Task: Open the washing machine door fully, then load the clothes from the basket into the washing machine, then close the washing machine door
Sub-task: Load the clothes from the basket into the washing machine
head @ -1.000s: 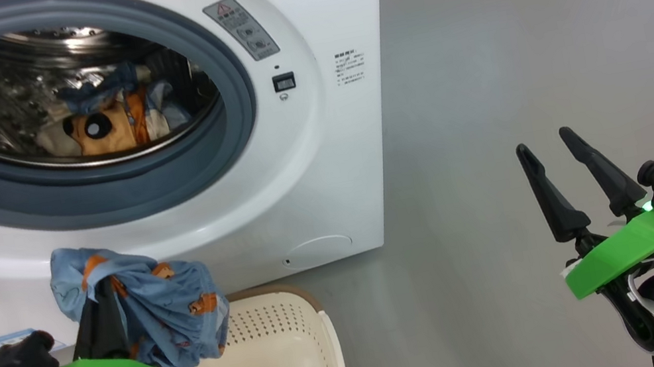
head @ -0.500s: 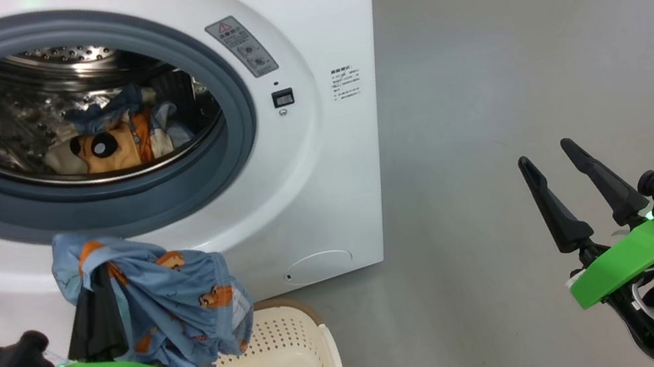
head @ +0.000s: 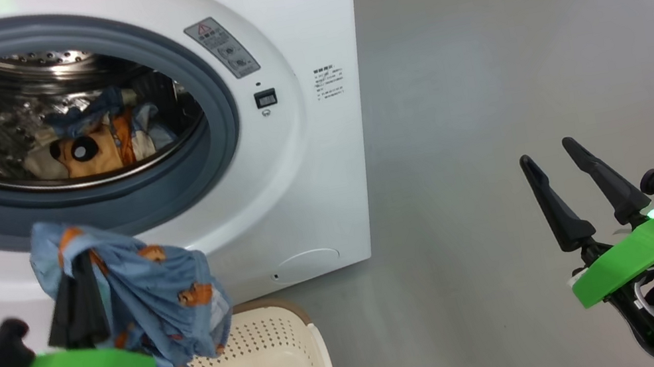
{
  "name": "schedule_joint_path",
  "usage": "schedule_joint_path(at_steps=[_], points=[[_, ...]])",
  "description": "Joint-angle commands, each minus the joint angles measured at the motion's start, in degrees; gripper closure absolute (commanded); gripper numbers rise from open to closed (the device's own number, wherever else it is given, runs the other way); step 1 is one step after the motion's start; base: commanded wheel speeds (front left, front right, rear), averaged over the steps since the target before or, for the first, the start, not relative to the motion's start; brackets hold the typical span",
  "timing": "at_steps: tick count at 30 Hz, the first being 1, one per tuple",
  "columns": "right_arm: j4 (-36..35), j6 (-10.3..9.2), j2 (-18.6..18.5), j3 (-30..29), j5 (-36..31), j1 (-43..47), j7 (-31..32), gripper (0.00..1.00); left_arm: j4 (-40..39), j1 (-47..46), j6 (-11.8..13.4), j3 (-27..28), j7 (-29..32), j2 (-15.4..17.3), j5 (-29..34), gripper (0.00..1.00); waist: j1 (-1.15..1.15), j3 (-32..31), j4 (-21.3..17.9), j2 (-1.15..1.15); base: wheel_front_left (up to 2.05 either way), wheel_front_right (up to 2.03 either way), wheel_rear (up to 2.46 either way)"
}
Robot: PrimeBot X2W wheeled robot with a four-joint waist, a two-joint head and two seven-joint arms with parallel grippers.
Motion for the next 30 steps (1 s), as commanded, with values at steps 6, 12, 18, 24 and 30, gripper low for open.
schedule_joint_path(at_steps=[6,12,18,24,30], points=[[-2.08,0.31,-0.9,0.62,0.09,-1.74,-0.46,0.0,1.9,-9.88,-0.6,2.12,1.02,3.29,0.04,1.0,0.0,3.46,-1.26,0.0,0.0,0.0,0.0],[-2.81,0.31,-1.1,0.31,-0.28,-3.27,-0.46,0.0,10.31,-18.93,-1.81,2.25,1.45,4.6,-0.81,1.0,0.0,8.41,-2.72,0.0,0.0,0.0,0.0],[-3.94,0.31,-0.75,0.26,-0.76,-5.39,-0.46,0.0,20.29,-27.8,-3.2,1.66,0.5,6.1,-1.59,1.0,0.0,14.13,-4.71,0.0,0.0,0.0,0.0],[-5.17,0.31,-0.28,0.36,-1.09,-7.24,-0.46,0.0,28.29,-36.89,-3.75,0.49,-0.78,8.16,-1.01,1.0,0.0,20.56,-6.41,0.0,0.0,0.0,0.0],[-6.64,0.31,-0.32,0.04,-1.59,-8.88,-0.46,0.0,33.82,-45.59,-3.95,-1.08,-1.4,9.44,-0.65,1.0,0.0,26.6,-7.56,0.0,0.0,0.0,0.0]])
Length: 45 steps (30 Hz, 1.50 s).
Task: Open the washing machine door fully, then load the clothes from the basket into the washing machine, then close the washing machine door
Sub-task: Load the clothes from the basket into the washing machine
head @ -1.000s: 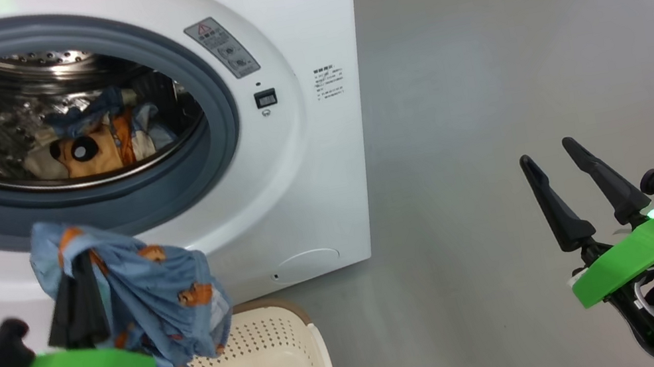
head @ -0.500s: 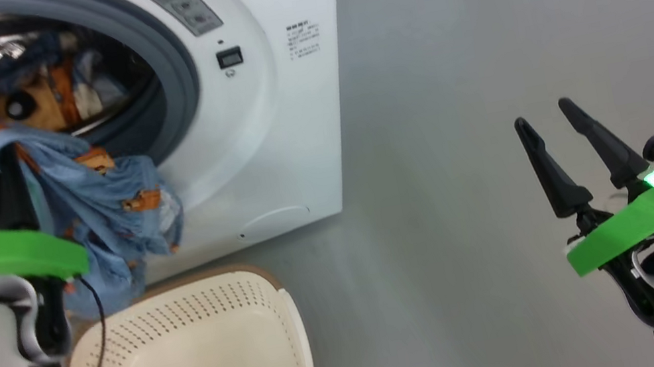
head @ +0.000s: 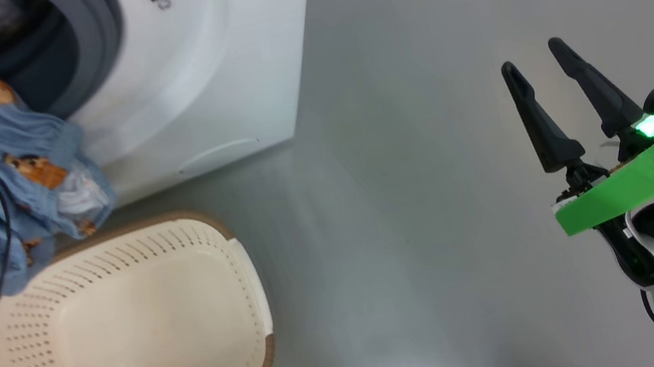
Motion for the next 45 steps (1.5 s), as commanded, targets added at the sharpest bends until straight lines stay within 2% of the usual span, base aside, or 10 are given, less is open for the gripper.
schedule_joint_path(at_steps=[1,11,19,26,30,33,34,35,42,45], points=[[-1.67,0.31,-0.35,0.38,-0.42,-0.22,-0.46,0.0,0.44,-2.88,-0.22,0.59,-0.73,2.98,0.22,1.0,-0.01,6.27,-2.31,0.0,0.0,0.0,0.0],[-4.13,0.31,1.83,0.31,-0.54,-1.55,-0.46,0.0,5.83,-13.28,-0.26,-3.34,-0.96,6.96,-0.15,1.0,-0.01,13.43,-5.4,0.0,0.0,0.0,0.0],[-5.0,0.31,3.2,-0.73,-0.85,-1.68,-0.46,0.0,4.29,-20.48,-0.27,-5.18,-1.21,11.82,0.56,1.0,-0.01,16.6,-7.15,0.0,0.0,0.0,0.0],[-5.69,0.31,4.72,-1.22,-1.15,-2.68,-0.46,0.0,-9.76,-24.33,-0.27,0.85,-1.26,15.85,4.3,1.0,-0.01,18.36,-7.67,0.0,0.0,0.0,0.0],[-5.53,0.31,5.3,-1.07,-1.35,-3.02,-0.46,0.0,-16.1,-22.72,-0.27,5.3,-1.27,15.06,6.67,1.0,-0.01,18.42,-7.49,0.0,0.0,0.0,0.0],[-5.07,0.31,5.4,-0.96,-1.42,-2.95,-0.46,0.0,-13.58,-20.53,-0.27,5.16,-1.27,13.94,7.0,1.0,-0.01,17.69,-7.24,0.0,0.0,0.0,0.0],[-4.77,0.31,5.34,-0.81,-1.4,-2.88,-0.46,0.0,-9.93,-19.83,-0.27,3.35,-0.73,13.77,7.43,0.31,-0.01,17.11,-7.15,0.0,0.0,0.0,0.0],[-4.66,0.31,5.26,-0.73,-1.36,-2.87,-0.46,0.0,-7.78,-19.73,-0.27,2.39,0.64,13.62,7.4,0.0,-0.01,16.83,-7.12,0.0,0.0,0.0,0.0],[-3.95,0.31,4.82,-0.39,-1.26,-2.71,-0.46,0.0,3.74,-20.79,-0.27,-2.87,14.46,12.7,5.65,0.0,-0.01,14.57,-7.08,0.0,0.0,0.0,0.0],[-3.61,0.31,4.85,-0.23,-1.21,-2.65,-0.46,0.0,4.99,-20.78,-0.27,-4.19,16.82,12.58,3.67,0.0,-0.01,13.63,-6.92,0.0,0.0,0.0,0.0]])
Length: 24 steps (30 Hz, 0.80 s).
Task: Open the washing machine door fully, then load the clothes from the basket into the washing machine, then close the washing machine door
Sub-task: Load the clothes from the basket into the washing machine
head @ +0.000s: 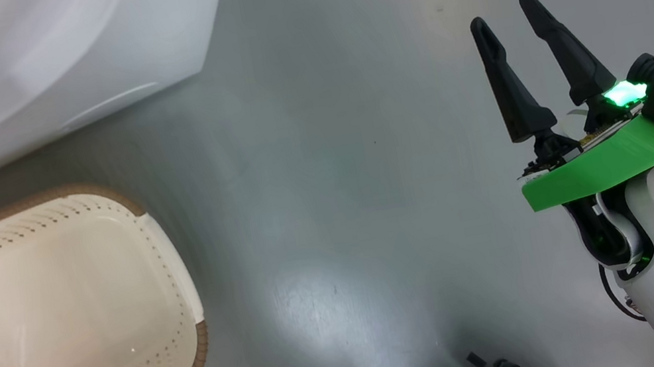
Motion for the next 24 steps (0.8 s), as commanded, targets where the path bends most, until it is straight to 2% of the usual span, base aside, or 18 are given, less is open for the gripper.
schedule_joint_path(at_steps=[1,4,8,15,21,24], points=[[-0.81,0.25,-0.7,0.97,-0.41,1.59,-0.46,0.0,-0.91,-0.21,-0.12,0.35,0.01,2.64,-0.81,0.0,0.0,-0.84,0.24,0.0,0.0,0.0,0.0],[-0.63,0.25,-0.84,1.15,-0.35,1.49,-0.46,0.0,-0.97,0.59,-0.12,-0.4,-1.55,2.79,-2.61,0.0,0.0,-1.88,0.65,0.0,0.0,0.0,0.0],[-0.29,0.25,-1.03,1.35,-0.25,1.48,-0.46,0.0,-1.32,2.86,-0.12,-0.95,-7.04,2.75,-4.45,0.0,0.0,-3.7,1.33,0.0,0.0,0.0,0.0],[0.62,0.25,-1.59,1.37,0.13,2.02,-0.46,0.0,-0.95,10.04,-0.12,-2.36,-15.84,0.57,-6.37,0.0,0.0,-8.38,3.05,0.0,0.0,0.0,0.0],[1.36,0.25,-2.32,1.23,0.39,2.69,-0.46,0.0,-2.65,16.07,-0.12,-1.95,-17.83,-1.96,-7.9,0.0,0.0,-12.26,5.21,0.0,0.0,0.0,0.0],[1.83,0.25,-2.84,1.27,0.56,3.18,-0.46,0.0,-6.02,20.27,-0.12,0.04,-18.0,-3.42,-8.12,0.0,0.0,-14.67,6.75,0.0,0.0,0.0,0.0]])
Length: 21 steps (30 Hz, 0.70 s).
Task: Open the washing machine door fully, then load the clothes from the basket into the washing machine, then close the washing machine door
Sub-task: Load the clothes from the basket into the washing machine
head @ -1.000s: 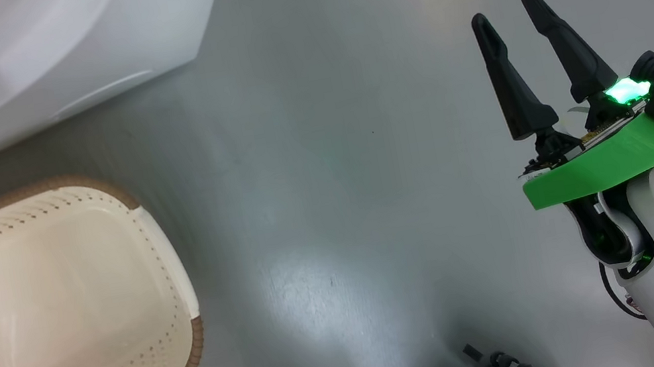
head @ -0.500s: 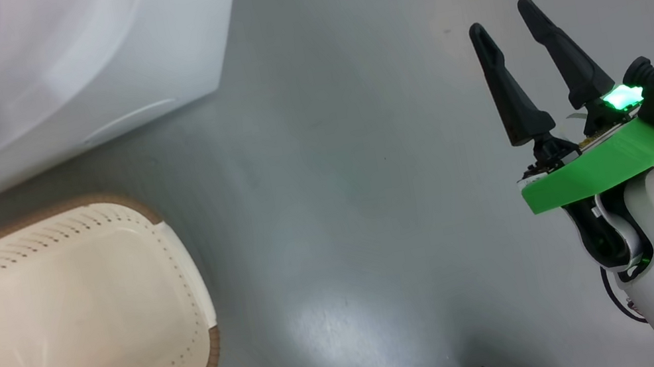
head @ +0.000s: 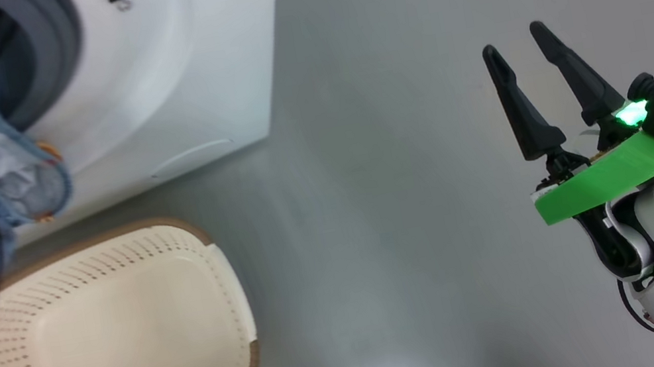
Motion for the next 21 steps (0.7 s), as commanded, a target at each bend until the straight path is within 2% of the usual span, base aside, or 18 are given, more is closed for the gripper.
schedule_joint_path(at_steps=[1,12,21], points=[[-0.86,0.25,-0.95,0.62,0.44,1.79,-0.46,0.0,-3.05,2.17,-0.08,2.12,-0.56,2.16,0.46,0.0,0.01,-4.0,3.15,0.0,0.0,0.0,0.0],[0.64,0.25,-2.27,-0.26,1.1,4.82,-0.46,0.0,-17.06,21.26,0.91,9.75,-0.59,-3.03,7.97,0.0,0.01,-12.47,7.26,0.0,0.0,0.0,0.0],[1.37,0.25,-2.35,-0.73,1.71,7.95,-0.46,0.0,-26.11,34.8,0.78,14.47,-0.59,-7.38,12.51,0.0,0.01,-18.42,8.75,0.0,0.0,0.0,0.0]])
